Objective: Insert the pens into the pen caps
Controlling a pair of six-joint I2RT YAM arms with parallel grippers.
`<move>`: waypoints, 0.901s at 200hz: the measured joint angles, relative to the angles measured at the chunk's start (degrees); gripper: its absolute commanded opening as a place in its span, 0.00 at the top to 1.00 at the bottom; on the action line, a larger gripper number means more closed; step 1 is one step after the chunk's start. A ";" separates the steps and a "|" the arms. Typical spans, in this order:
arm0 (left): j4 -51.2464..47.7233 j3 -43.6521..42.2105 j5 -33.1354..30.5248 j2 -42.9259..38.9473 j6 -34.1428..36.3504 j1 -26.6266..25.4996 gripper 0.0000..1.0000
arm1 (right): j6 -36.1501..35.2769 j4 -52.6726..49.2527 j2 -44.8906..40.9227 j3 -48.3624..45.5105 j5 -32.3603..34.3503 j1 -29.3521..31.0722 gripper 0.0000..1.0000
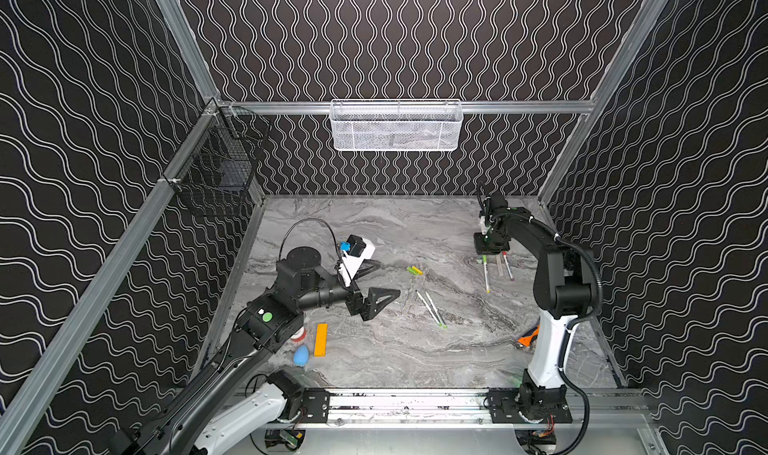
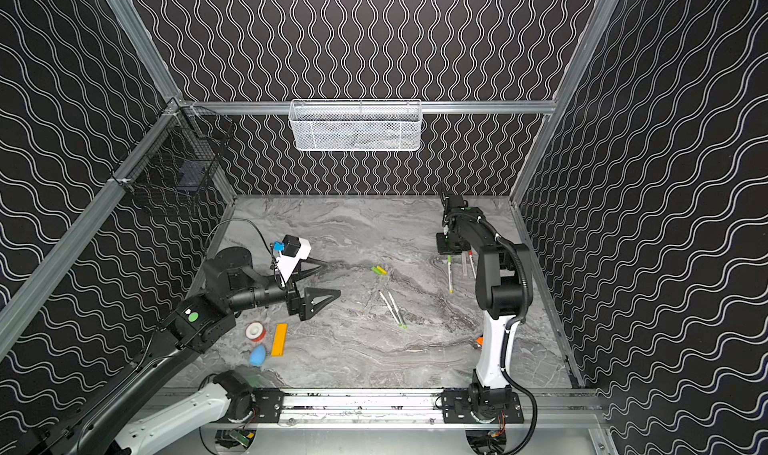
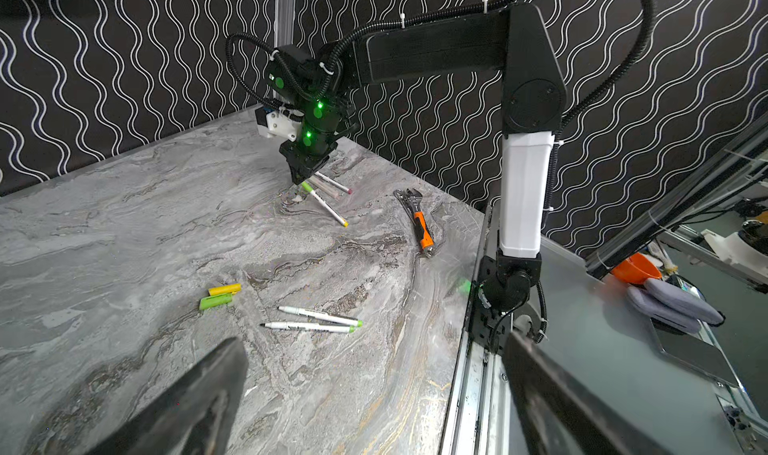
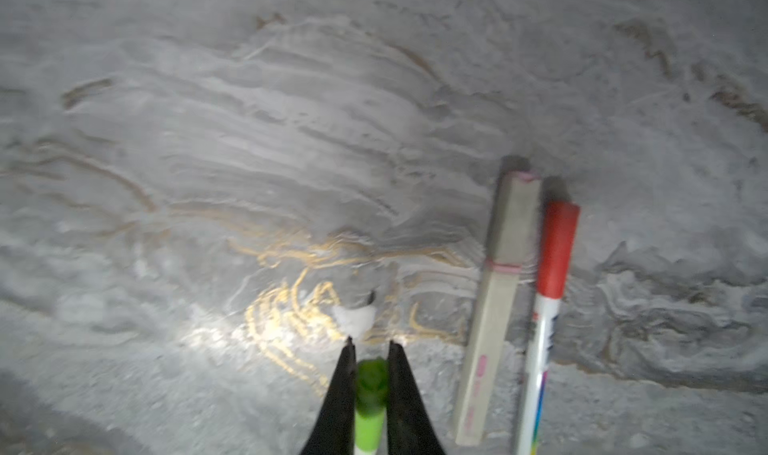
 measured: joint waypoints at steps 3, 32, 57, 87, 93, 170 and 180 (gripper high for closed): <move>0.00 0.00 0.09 0.04 0.00 0.00 0.02 | -0.17 0.02 0.48 0.42 0.46 -0.26 0.91; 0.11 0.00 0.70 0.72 -0.02 0.00 0.01 | -1.86 -0.04 4.90 5.22 2.58 -2.19 0.90; 0.11 0.00 0.81 1.18 -0.02 0.00 0.01 | -3.28 -0.22 9.35 10.43 3.41 -3.28 0.87; 0.11 0.00 0.92 1.01 -0.02 0.00 0.01 | -4.15 0.07 11.04 12.11 4.07 -3.45 0.79; 0.09 0.00 0.90 0.98 0.00 0.00 0.01 | -4.17 0.11 11.15 12.24 4.13 -3.45 0.78; 0.11 0.00 0.90 1.31 0.07 -0.02 0.01 | -5.25 0.31 7.56 10.88 4.90 -2.38 0.63; 0.09 0.00 0.83 1.29 0.07 -0.02 0.01 | -5.49 0.35 5.99 10.49 4.37 -1.46 0.61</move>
